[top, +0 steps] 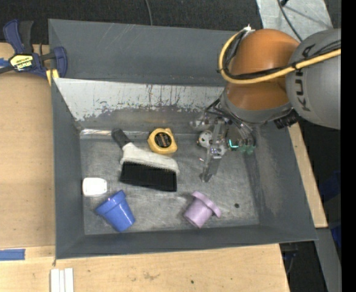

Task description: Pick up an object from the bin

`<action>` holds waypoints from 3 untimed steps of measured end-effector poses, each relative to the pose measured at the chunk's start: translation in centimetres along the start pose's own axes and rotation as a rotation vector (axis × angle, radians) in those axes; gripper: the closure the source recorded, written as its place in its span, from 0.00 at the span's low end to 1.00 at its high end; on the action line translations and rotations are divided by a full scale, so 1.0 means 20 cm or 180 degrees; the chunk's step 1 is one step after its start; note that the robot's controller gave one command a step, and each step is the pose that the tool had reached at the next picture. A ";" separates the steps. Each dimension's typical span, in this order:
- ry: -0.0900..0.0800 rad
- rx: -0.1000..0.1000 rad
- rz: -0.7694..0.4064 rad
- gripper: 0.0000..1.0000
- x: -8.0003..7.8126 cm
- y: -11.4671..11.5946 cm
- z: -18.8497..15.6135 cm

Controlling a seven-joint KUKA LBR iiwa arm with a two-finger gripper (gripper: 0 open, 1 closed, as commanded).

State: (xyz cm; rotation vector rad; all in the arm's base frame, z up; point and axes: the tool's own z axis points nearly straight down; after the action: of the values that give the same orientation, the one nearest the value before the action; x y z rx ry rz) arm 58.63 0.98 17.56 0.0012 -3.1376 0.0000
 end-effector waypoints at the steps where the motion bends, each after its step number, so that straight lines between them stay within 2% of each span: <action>1: -0.0024 -0.0001 0.0000 0.00 -0.01 0.00 -0.02; 2: -0.0031 0.0005 -0.0188 0.00 -0.03 0.14 -0.01; 3: -0.0026 0.0000 -0.0638 0.00 0.12 0.33 0.11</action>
Offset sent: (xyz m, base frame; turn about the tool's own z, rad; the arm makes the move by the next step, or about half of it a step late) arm 0.0075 0.0597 -0.0029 -0.1287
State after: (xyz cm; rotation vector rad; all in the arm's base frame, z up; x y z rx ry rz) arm 56.32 7.58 15.43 0.3157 -3.1299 -0.0005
